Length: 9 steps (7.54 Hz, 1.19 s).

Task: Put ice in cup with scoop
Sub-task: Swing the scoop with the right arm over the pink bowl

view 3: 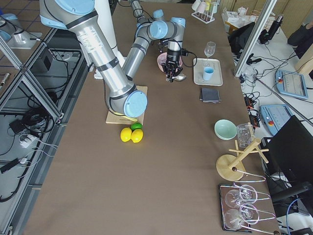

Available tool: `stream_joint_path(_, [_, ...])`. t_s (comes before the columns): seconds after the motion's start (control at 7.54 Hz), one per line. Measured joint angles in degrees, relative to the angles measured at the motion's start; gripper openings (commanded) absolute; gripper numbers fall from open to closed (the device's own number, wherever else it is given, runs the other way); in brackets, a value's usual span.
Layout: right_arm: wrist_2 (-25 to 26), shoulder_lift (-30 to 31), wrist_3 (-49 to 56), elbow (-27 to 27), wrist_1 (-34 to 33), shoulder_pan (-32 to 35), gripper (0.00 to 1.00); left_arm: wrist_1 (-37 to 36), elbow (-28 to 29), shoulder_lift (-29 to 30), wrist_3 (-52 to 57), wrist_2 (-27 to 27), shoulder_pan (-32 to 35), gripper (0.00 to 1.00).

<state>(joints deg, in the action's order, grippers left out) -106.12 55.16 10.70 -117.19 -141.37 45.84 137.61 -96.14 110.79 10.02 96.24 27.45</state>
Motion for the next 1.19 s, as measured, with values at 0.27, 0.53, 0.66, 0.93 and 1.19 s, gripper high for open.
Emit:
stream_joint_path(0.27, [-0.8, -5.6, 0.3, 0.7, -5.7, -2.8, 0.0, 3.1, 2.0, 0.5, -0.1, 0.0, 0.0, 0.98])
stream_joint_path(0.53, [-2.2, -8.5, 1.3, 1.1, -9.3, -4.9, 0.0, 5.7, 3.3, 0.8, -0.1, 0.0, -0.1, 0.98])
stream_joint_path(0.66, [-2.2, -11.5, 1.6, 2.4, -13.0, -6.1, 0.0, 7.6, 4.2, 1.0, -0.1, 0.0, -0.1, 0.98])
stream_joint_path(0.93, [-2.0, -19.2, 1.7, 8.9, -19.7, -8.5, 0.0, 9.9, 5.0, 0.6, -0.1, 0.0, -0.2, 0.98])
stream_joint_path(1.19, [-1.4, -26.4, 1.7, 17.1, -23.7, -9.9, 0.0, 10.9, 5.1, 0.4, -0.1, 0.0, -0.2, 0.98])
